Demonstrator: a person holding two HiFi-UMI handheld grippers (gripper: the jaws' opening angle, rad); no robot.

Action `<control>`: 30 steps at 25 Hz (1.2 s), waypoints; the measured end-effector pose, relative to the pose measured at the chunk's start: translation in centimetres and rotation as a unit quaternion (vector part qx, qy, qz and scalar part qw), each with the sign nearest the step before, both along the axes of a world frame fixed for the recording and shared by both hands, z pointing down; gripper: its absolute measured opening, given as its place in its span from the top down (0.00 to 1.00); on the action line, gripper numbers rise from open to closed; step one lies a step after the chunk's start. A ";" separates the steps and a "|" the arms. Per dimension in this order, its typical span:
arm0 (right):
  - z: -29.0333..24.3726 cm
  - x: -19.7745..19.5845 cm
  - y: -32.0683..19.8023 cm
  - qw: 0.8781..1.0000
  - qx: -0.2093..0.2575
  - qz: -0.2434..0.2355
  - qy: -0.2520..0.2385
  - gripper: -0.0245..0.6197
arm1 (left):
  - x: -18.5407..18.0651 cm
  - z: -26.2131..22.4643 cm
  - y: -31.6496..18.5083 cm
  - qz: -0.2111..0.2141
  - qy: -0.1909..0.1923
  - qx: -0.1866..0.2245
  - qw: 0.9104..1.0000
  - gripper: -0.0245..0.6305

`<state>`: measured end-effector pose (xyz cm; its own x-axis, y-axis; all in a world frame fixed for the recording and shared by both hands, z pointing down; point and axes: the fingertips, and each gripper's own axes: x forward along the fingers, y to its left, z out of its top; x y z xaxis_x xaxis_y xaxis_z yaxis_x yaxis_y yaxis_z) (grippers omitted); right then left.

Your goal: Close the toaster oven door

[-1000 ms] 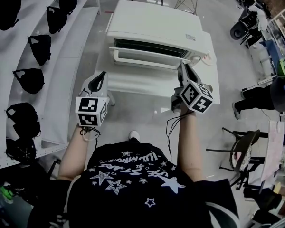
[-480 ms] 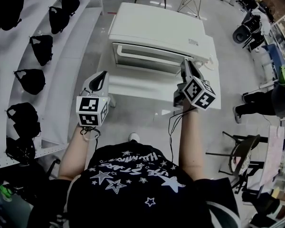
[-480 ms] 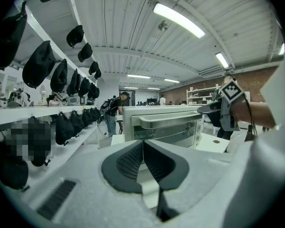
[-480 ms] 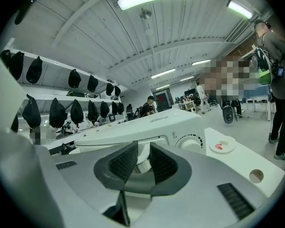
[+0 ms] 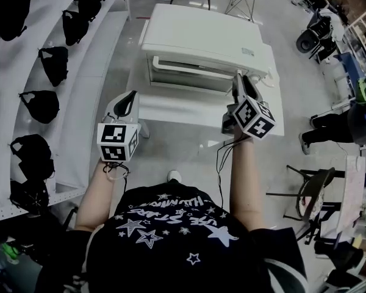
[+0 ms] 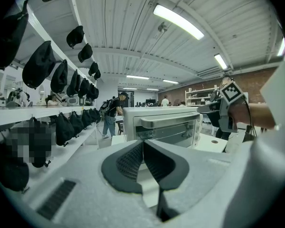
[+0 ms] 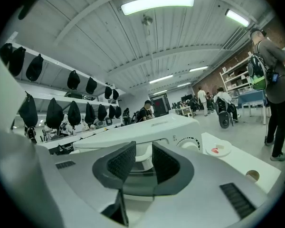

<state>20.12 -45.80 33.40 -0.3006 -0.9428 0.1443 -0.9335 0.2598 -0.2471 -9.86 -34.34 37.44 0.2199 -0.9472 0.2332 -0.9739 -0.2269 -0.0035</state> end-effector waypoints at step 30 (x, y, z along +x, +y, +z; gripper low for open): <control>1.7 -1.3 32.7 0.990 0.001 0.139 0.001 0.92 | 1.2 2.4 19.3 0.193 0.022 -0.022 0.981 0.93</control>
<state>18.82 -13.12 35.11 -0.0284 -0.9893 0.1430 -0.9697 -0.0074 -0.2442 -8.66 -15.02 39.89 0.5718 -0.7801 0.2539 -0.8138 -0.5785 0.0555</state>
